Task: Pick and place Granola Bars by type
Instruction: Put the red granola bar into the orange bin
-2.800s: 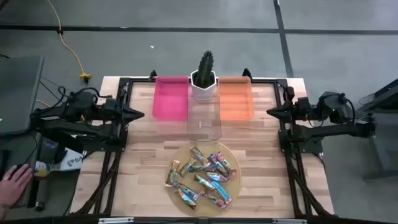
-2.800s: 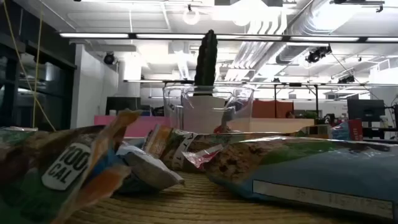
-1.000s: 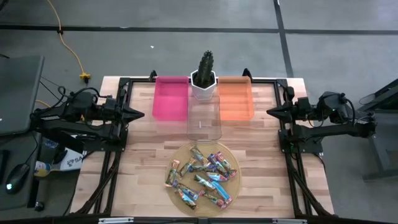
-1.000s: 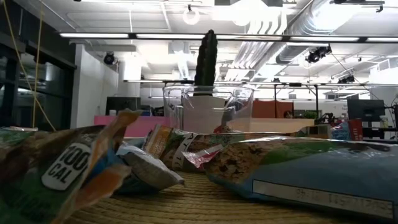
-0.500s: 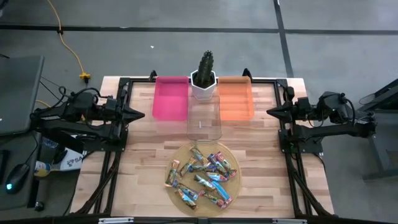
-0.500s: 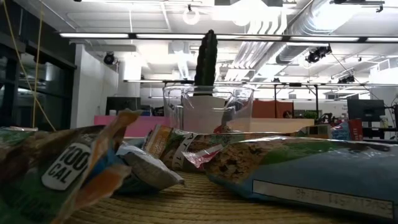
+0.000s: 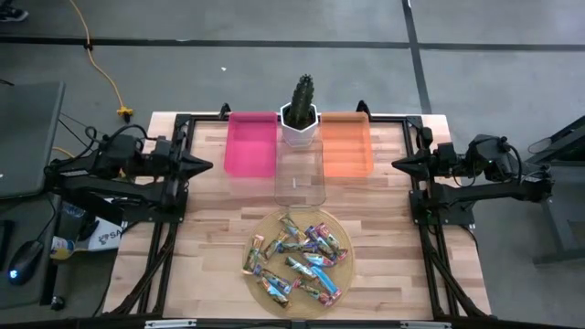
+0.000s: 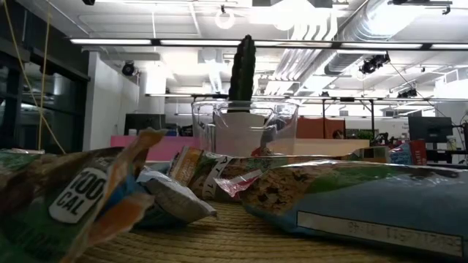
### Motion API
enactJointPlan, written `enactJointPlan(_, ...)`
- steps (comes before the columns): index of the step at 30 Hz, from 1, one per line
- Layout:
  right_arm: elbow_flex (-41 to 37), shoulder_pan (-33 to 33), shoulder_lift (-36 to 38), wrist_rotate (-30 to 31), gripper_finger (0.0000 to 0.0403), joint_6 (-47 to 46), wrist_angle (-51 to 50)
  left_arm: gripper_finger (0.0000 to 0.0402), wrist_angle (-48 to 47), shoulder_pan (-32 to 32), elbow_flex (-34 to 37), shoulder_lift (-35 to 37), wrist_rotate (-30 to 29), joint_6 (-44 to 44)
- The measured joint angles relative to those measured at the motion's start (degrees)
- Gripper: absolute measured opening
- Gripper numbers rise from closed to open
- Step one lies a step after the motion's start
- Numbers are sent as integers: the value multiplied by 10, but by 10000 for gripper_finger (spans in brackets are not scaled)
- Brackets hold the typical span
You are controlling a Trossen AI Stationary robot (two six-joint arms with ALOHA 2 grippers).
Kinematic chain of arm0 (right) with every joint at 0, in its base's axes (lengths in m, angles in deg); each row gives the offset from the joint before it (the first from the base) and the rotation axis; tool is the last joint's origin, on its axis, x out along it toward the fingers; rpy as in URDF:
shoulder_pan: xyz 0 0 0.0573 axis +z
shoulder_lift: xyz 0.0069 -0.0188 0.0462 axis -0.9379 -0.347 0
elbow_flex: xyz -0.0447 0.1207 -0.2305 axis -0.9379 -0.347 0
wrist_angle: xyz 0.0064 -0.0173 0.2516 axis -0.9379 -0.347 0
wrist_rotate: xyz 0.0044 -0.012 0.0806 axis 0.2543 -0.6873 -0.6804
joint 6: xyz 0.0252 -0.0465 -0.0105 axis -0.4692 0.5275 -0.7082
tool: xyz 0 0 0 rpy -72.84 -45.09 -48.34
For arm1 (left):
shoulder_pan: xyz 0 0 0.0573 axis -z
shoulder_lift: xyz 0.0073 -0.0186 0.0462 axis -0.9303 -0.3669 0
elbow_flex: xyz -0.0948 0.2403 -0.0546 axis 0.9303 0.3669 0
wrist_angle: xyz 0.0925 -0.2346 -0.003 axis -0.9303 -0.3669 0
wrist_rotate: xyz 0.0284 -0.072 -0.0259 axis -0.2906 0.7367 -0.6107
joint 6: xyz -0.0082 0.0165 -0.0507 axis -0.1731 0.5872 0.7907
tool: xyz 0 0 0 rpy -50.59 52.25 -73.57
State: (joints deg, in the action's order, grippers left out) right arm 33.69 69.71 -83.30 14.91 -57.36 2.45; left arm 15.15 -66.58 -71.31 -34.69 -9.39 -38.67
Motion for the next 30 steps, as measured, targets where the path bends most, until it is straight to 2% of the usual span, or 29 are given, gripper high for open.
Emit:
enactJointPlan(20,0,0,0,0,0,0,1,1,3,0,0,0,6,49)
enactJointPlan(26,0,0,0,0,0,-2,46,1,3,0,0,0,13,50)
enactJointPlan(30,0,0,0,-4,0,-52,63,1,3,0,0,0,14,59)
